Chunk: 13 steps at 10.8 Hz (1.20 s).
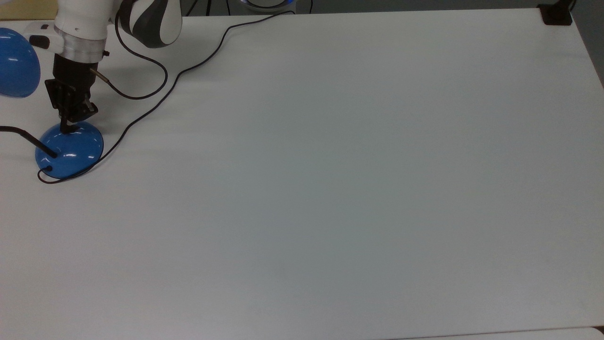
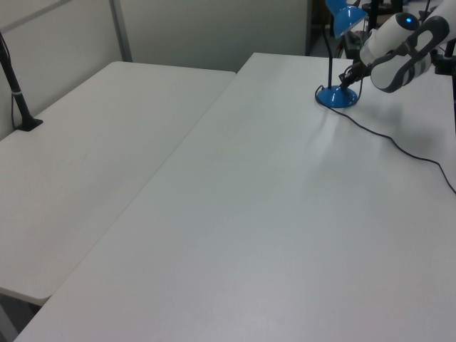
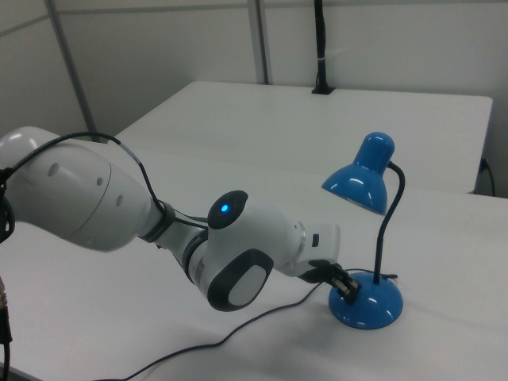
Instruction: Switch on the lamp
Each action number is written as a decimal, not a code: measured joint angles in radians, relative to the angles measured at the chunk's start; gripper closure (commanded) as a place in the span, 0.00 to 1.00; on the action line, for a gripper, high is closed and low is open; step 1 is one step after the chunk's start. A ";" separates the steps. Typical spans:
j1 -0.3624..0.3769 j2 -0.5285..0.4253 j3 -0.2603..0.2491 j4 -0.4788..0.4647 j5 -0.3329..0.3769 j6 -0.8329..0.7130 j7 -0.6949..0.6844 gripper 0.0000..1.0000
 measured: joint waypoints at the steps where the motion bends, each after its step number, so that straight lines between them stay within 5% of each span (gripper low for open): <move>1: 0.000 -0.001 0.000 0.000 0.000 -0.008 0.000 1.00; 13: 0.002 -0.019 0.000 -0.007 0.000 -0.075 -0.012 1.00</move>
